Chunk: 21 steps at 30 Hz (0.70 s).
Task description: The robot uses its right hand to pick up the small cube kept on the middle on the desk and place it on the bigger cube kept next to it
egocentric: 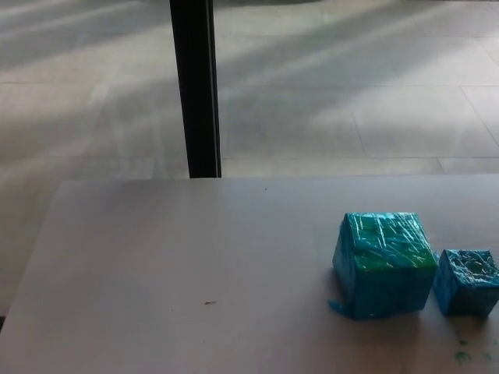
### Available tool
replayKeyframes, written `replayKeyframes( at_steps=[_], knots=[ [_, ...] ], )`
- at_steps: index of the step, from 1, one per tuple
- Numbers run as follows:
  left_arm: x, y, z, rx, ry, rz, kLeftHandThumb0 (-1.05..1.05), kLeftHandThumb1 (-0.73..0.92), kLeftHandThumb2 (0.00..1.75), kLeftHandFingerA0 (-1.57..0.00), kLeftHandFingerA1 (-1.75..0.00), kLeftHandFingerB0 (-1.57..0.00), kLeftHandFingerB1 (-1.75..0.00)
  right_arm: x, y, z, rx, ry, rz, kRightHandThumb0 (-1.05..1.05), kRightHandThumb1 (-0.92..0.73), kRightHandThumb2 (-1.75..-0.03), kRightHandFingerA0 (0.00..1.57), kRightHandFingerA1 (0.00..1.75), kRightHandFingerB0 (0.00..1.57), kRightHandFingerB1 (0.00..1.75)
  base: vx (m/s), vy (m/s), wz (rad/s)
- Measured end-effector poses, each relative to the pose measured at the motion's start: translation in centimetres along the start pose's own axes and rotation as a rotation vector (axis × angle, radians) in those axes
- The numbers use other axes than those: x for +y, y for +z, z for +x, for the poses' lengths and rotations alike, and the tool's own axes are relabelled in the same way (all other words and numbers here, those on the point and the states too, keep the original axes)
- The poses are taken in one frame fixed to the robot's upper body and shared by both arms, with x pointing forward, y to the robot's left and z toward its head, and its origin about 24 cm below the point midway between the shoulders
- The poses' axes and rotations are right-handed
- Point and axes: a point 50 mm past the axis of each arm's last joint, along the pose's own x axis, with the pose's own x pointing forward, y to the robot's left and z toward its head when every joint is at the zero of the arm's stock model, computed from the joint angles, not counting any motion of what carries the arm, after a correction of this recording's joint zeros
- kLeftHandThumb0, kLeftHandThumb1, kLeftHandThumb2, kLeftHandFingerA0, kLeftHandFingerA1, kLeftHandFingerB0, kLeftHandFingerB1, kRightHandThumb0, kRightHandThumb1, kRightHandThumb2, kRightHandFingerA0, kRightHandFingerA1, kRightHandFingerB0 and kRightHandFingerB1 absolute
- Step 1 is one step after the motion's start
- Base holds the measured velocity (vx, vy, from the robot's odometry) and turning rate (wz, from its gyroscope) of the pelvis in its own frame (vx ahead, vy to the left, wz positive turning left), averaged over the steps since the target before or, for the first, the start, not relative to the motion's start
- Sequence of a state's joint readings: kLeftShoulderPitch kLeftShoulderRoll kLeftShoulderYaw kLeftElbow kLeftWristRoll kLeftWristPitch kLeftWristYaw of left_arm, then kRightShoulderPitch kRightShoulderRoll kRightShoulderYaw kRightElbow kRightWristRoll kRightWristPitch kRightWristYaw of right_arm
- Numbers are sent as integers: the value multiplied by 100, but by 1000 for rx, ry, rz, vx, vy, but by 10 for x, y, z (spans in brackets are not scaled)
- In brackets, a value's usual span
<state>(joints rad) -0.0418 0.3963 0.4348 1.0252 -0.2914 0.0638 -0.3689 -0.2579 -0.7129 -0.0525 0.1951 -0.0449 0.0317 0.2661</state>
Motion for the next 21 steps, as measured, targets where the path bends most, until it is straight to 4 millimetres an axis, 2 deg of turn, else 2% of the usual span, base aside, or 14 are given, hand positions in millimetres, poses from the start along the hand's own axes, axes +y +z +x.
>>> replayKeyframes(
  at_steps=[1, 2, 3, 7, 8, 14, 15, 20, 21],
  knots=[
    [0, 0, 0, 1, 0, 1, -89, 64, 102, -21, -49, -12, -42, 1, 0, 2, 1, 8, -10, -91, -64, -106, 1, 25, 12, 20, 0, 0, 0],
    [0, 0, 0, 1, 0, 2, -89, 64, 102, -21, -49, -11, -42, 1, 2, 6, 3, 27, -34, -100, -67, -107, 2, 15, 14, 7, 0, 0, 0],
    [0, 0, 0, 2, 0, 3, -90, 64, 102, -21, -49, -11, -42, 2, 3, 7, 3, 34, -45, -100, -62, -106, 0, 10, 2, 3, 0, 0, 0],
    [-1, 1, 1, 1, -2, 6, -90, 65, 102, -22, -49, -13, -42, 1, 11, 16, -1, 83, -126, -100, -62, -104, 0, 10, 1, 3, 0, 0, 0],
    [-1, 1, 1, 2, -3, 10, -91, 82, 66, -28, -38, -19, -31, 2, 12, 18, -2, 92, -140, -103, -63, -105, 0, 9, 0, 0, 0, 0, 0],
    [-3, 2, 2, 8, -5, 25, -90, 83, 66, -30, -37, -20, -31, 12, 12, 28, 29, 160, -224, -103, -60, -105, 0, 12, 0, 0, 0, 0, 0],
    [-4, 2, 2, 6, -5, 25, -91, 83, 66, -28, -37, -19, -30, 14, 11, 30, 37, 172, -236, -102, -55, -93, 0, 0, 0, 3, 0, 0, 0],
    [-5, 4, 3, 4, -7, 30, -89, 83, 66, -28, -37, -20, -30, 24, 5, 35, 88, 232, -304, -105, -57, -98, 0, 0, 0, 0, 0, 0, 0],
    [-5, 4, 4, 4, -7, 29, -90, 83, 66, -28, -37, -19, -30, 25, 3, 35, 100, 239, -312, -105, -75, -63, 0, 0, 0, 0, 0, 0, 0]
  ],
)
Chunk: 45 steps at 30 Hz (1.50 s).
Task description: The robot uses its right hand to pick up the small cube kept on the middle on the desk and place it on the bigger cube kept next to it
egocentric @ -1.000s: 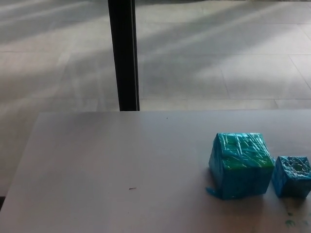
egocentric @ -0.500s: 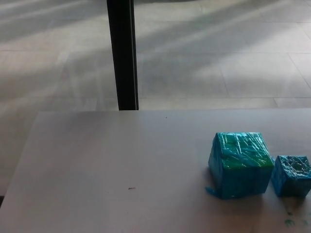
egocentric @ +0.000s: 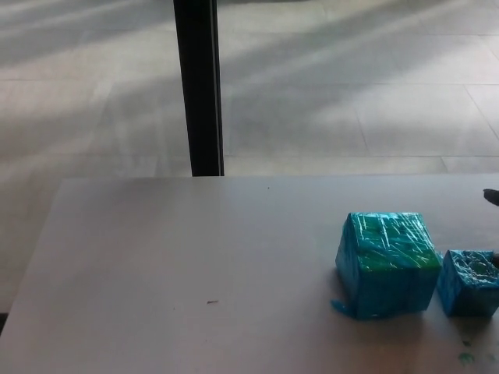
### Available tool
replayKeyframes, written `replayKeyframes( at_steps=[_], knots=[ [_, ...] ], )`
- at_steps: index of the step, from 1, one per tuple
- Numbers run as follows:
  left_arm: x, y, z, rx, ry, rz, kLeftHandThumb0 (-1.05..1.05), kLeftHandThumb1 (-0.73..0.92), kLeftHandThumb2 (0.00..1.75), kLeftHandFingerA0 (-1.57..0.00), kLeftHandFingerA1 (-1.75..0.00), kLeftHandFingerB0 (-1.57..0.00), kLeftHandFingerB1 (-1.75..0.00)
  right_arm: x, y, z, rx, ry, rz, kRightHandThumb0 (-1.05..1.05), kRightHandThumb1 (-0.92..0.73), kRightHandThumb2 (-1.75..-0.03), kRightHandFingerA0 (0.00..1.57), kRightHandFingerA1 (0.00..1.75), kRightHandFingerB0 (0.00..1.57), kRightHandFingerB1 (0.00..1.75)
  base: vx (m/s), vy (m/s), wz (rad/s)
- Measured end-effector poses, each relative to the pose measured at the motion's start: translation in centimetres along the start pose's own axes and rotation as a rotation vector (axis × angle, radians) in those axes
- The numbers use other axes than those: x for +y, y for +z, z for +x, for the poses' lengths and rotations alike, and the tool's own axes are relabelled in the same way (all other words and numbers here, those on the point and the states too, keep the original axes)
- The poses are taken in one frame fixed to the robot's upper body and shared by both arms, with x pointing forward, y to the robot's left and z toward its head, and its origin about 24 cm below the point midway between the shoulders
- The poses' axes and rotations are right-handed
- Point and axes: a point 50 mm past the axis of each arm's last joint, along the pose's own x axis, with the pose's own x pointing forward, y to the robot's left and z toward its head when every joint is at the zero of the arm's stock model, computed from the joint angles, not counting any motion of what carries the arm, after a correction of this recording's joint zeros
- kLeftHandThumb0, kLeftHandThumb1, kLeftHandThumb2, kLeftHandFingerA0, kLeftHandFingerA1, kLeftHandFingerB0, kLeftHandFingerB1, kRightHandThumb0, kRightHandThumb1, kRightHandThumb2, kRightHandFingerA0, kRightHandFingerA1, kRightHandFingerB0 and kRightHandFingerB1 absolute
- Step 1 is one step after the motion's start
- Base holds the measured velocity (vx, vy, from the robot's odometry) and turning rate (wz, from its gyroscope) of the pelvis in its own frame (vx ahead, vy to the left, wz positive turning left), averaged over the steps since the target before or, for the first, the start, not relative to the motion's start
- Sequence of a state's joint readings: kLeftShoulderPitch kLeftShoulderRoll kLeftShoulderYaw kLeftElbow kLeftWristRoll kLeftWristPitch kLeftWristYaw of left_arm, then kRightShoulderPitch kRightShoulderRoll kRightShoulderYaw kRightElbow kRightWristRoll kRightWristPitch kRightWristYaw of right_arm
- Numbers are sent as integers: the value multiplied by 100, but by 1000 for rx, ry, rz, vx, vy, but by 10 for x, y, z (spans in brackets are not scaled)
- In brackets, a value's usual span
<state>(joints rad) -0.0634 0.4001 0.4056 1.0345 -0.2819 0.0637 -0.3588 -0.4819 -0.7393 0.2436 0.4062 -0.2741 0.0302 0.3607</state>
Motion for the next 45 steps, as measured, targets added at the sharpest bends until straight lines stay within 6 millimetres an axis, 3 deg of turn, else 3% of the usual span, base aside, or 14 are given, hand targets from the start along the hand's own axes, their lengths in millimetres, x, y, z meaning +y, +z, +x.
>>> replayKeyframes(
  at_steps=[7, 8, 13, 14, 15, 23, 24, 27, 29, 32, 33, 38, 43, 45],
  knots=[
    [-1, 1, 1, 1, -2, 0, -92, 84, 66, -27, -39, -19, -30, 15, -1, 8, 44, 54, -27, -105, -76, -63, 0, 0, 0, 0, 0, 0, 0],
    [-1, 1, 1, 1, -3, 1, -89, 66, 103, -20, -49, -12, -42, 17, -1, 10, 48, 59, -32, -105, -74, -65, 0, 0, 0, 0, 0, 0, 0],
    [-3, 3, 2, -1, -8, 5, -91, 83, 66, -28, -38, -19, -30, 25, 2, 18, 55, 74, -30, -103, -54, -97, 0, 0, 0, 4, 0, 0, 0],
    [-3, 3, 3, -1, -8, 5, -91, 66, 104, -24, -49, -13, -42, 27, 3, 19, 55, 76, -27, -103, -54, -96, 0, 0, 0, 4, 0, 0, 0],
    [-4, 4, 3, -1, -9, 7, -92, 84, 66, -29, -38, -19, -30, 28, 4, 21, 55, 77, -25, -105, -55, -101, 0, 1, 0, 1, 0, 0, 0],
    [-6, 4, 4, 3, -16, 18, -91, 85, 66, -29, -37, -19, -30, 29, 5, 27, 65, 61, -55, -102, -53, -96, 0, 0, 0, 3, 0, 0, 0],
    [-6, 4, 4, 3, -16, 19, -89, 66, 103, -21, -49, -12, -42, 28, 5, 27, 65, 59, -63, -102, -53, -96, 0, 0, 0, 3, 0, 0, 0],
    [-7, 7, 5, -4, -19, 19, -90, 84, 66, -28, -37, -17, -29, 26, 4, 28, 68, 53, -75, -103, -53, -95, 0, 0, 0, 2, 0, 0, 0],
    [-7, 9, 5, -8, -20, 18, -90, 66, 104, -20, -49, -10, -42, 26, 3, 28, 71, 54, -86, -102, -55, -99, 0, 5, 0, 0, 0, 0, 0],
    [-7, 10, 6, -9, -21, 22, -90, 84, 66, -28, -37, -19, -30, 29, 1, 29, 76, 68, -105, -100, -54, -96, 0, 3, 0, 0, 0, 0, 0],
    [-7, 11, 6, -10, -20, 24, -91, 67, 104, -27, -51, -12, -41, 31, 1, 29, 79, 79, -121, -98, -53, -94, 0, 4, 0, 0, 0, 0, 0],
    [-5, 14, 5, -13, -16, 36, -93, 83, 63, -31, -39, -21, -30, 40, 2, 30, 75, 126, -166, -96, -53, -92, 0, 0, 2, 0, 0, 0, 0],
    [-6, 16, 6, -15, -19, 38, -90, 66, 104, -22, -49, -12, -42, 44, 6, 32, 56, 150, -205, -95, -53, -94, 0, 2, 7, 0, 0, 0, 0],
    [-7, 17, 7, -16, -22, 41, -91, 85, 66, -28, -37, -18, -30, 45, 9, 32, 43, 154, -212, -96, -53, -95, 0, 2, 5, 1, 0, 0, 0]
  ],
)
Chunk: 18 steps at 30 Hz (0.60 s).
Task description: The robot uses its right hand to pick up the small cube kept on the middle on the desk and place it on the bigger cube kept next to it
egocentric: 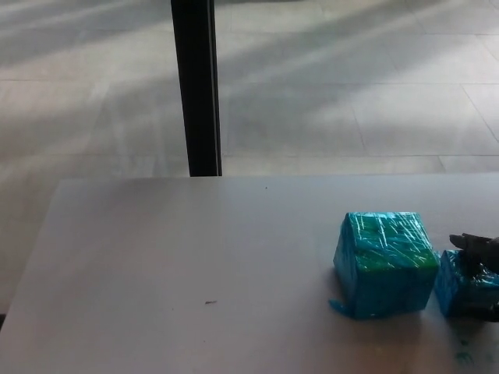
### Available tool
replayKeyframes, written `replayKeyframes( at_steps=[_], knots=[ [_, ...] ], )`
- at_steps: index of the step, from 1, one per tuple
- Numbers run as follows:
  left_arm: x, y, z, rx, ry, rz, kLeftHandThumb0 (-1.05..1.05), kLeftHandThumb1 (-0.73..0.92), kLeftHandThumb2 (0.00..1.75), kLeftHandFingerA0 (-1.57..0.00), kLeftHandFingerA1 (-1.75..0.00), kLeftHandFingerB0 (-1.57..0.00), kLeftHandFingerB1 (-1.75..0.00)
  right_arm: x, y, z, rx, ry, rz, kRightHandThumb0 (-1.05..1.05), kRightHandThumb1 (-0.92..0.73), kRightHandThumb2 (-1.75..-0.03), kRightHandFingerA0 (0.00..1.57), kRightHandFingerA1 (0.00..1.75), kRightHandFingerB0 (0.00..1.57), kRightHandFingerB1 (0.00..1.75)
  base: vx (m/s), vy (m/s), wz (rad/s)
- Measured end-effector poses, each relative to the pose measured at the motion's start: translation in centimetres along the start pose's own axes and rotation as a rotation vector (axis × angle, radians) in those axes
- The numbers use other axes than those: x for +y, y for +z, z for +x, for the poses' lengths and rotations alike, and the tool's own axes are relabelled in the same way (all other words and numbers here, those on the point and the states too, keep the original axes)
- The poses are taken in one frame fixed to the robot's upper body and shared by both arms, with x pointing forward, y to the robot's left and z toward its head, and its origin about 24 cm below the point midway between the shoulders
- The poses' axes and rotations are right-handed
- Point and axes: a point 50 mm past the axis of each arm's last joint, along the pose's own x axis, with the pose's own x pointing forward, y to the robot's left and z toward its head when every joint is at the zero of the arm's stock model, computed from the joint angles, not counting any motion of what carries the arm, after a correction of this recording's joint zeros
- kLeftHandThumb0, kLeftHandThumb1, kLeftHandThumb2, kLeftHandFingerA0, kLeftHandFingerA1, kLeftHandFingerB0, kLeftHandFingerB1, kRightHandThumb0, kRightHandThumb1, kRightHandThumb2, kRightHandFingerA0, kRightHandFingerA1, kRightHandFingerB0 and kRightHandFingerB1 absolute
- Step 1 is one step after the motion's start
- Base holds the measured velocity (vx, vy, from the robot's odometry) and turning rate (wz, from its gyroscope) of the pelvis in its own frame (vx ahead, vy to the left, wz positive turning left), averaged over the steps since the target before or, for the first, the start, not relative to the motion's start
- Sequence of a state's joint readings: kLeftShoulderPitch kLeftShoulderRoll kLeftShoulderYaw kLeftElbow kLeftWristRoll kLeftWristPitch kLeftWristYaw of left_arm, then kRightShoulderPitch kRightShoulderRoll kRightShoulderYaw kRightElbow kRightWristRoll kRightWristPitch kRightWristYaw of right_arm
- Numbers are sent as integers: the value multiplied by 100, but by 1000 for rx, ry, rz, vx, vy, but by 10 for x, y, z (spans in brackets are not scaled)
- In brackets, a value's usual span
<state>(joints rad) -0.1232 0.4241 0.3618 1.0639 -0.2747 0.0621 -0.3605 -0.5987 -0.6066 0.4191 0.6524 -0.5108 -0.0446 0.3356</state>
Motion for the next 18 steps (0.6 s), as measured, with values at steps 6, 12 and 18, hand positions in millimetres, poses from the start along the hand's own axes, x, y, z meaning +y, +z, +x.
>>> replayKeyframes(
  at_steps=[6, 12, 18],
  knots=[
    [-2, 3, 2, -4, -8, 5, -91, 85, 66, -27, -36, -18, -30, 0, 4, 2, -20, 9, -23, -76, -44, -79, 0, 8, 0, 8, 0, 0, 0],
    [-5, 6, 3, -11, -17, 5, -92, 84, 66, -27, -36, -18, -30, -6, 7, 3, 13, 54, -93, -27, -51, -55, 22, 89, 10, 29, 0, 0, 0],
    [-5, 6, 3, -12, -19, 5, -89, 83, 66, -30, -36, -21, -31, -12, 8, 4, 38, 62, -241, -40, -59, -80, 66, 125, 8, 46, 0, 0, 0]
  ],
)
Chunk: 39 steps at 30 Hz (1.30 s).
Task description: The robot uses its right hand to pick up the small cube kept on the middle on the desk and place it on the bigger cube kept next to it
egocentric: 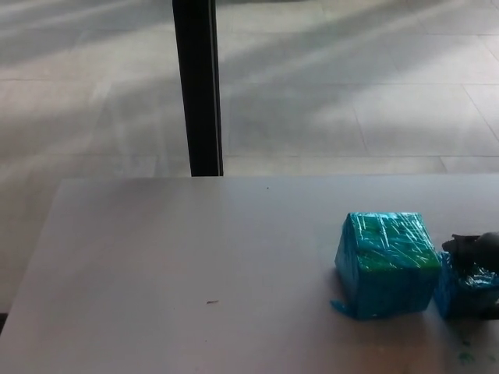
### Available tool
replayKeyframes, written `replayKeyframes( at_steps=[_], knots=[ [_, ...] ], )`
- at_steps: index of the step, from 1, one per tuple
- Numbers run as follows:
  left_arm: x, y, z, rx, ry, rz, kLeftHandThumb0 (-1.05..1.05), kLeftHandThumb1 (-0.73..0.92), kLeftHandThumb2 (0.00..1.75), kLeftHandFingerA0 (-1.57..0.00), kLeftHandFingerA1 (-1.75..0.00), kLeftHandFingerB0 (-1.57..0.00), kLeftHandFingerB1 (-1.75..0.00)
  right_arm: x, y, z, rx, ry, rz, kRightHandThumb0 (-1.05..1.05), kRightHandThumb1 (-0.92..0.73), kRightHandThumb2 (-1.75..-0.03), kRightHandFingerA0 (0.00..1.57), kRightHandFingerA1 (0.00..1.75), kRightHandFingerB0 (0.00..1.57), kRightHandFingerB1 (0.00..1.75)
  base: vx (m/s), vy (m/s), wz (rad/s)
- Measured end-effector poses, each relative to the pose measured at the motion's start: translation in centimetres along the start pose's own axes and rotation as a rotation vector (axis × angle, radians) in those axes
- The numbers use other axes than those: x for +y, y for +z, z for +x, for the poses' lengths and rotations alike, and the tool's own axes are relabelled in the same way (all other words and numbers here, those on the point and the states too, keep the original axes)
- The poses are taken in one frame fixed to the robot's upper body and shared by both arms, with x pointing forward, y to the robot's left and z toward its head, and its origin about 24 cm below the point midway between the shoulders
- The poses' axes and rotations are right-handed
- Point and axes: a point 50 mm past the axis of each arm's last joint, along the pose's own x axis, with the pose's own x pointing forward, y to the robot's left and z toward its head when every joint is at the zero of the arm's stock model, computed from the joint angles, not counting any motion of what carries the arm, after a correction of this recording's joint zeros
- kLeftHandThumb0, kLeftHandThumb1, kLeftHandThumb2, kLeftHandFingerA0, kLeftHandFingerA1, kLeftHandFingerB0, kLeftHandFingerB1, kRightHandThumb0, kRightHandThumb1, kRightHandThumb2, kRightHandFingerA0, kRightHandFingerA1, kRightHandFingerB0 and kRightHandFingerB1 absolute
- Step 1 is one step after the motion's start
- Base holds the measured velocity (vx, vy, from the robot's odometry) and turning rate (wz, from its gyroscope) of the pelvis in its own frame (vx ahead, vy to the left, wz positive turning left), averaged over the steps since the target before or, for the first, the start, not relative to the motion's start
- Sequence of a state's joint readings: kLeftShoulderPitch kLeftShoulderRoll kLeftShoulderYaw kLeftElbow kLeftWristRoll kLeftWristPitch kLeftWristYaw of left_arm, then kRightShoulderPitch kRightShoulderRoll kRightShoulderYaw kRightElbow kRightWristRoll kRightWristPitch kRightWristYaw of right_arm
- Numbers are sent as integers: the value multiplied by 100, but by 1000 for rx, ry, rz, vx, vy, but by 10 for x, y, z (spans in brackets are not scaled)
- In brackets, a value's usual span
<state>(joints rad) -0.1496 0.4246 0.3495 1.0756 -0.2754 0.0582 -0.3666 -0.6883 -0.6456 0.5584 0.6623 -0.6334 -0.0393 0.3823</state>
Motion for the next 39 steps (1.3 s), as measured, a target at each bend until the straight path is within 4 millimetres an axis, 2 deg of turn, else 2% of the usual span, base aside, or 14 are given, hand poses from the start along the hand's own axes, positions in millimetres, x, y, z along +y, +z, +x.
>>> replayKeyframes(
  at_steps=[6, 7, 8, 10, 12, 16, 18, 24, 25, 26, 27, 29, 38, 39],
  knots=[
    [0, 1, 0, -2, -1, -3, -90, 82, 65, -29, -36, -19, -30, -1, 2, -1, 15, -22, -138, -34, -79, -66, 51, 139, 10, 44, 0, 0, 0],
    [0, 1, 0, -3, -2, -3, -89, 65, 102, -22, -47, -11, -41, -1, 2, -1, 17, -26, -155, -33, -77, -67, 61, 145, 18, 43, 0, 0, 0],
    [0, 1, 0, -3, -3, -3, -91, 82, 66, -29, -36, -18, -29, 0, 2, -1, 19, -32, -177, -30, -75, -67, 65, 149, 25, 41, 0, 0, 0],
    [-1, 1, 0, -3, -8, -3, -92, 82, 66, -28, -37, -18, -30, 2, 0, -1, 18, -49, -222, -27, -75, -66, 75, 157, 46, 37, 0, 0, 0],
    [-1, 1, 0, -2, -10, -2, -91, 65, 103, -22, -47, -11, -40, 1, -1, -1, 10, -74, -240, -37, -73, -65, 75, 163, 79, 66, 0, 0, 0],
    [-1, 1, 0, -2, -16, -1, -90, 65, 102, -23, -47, -12, -41, 0, 0, -1, -14, -135, -255, -40, -78, -65, 82, 173, 74, 124, 0, 0, 0],
    [-1, 1, 0, -2, -17, -1, -91, 65, 103, -22, -47, -11, -41, 0, 1, -1, -26, -160, -257, -36, -76, -67, 82, 168, 83, 90, 0, 0, 0],
    [-2, 1, 0, -2, -20, 0, -91, 64, 102, -22, -47, -13, -41, 3, 1, -2, -56, -226, -250, -32, -73, -69, 81, 162, 81, 92, 0, 0, 0],
    [-2, 1, 0, -2, -20, 0, -93, 83, 66, -30, -36, -19, -29, 4, 0, -3, -61, -241, -242, -29, -73, -73, 83, 161, 83, 98, 0, 0, 0],
    [-2, 1, 0, -2, -20, 0, -91, 65, 103, -22, -47, -10, -40, 5, 0, -3, -66, -253, -234, -38, -67, -76, 91, 156, 84, 115, 0, 0, 0],
    [-2, 1, 0, -2, -21, 0, -93, 82, 66, -29, -36, -18, -29, 5, 0, -3, -73, -270, -221, -31, -74, -73, 79, 167, 72, 134, 0, 0, 0],
    [-2, 1, 0, -3, -24, 1, -93, 82, 66, -29, -36, -18, -29, 7, -1, -4, -84, -295, -198, -30, -70, -74, 78, 169, 74, 135, 0, 0, 0],
    [-2, 1, 0, -8, -32, 4, -92, 83, 66, -27, -36, -17, -29, 4, -8, -11, -138, -440, -77, -31, -70, -67, 88, 166, 87, 84, 0, 0, 0],
    [-1, 2, 0, -9, -33, 5, -92, 83, 66, -28, -36, -18, -29, 2, -10, -12, -142, -458, -66, -32, -52, -98, 114, 128, 87, 95, 0, 0, 0]
  ],
)
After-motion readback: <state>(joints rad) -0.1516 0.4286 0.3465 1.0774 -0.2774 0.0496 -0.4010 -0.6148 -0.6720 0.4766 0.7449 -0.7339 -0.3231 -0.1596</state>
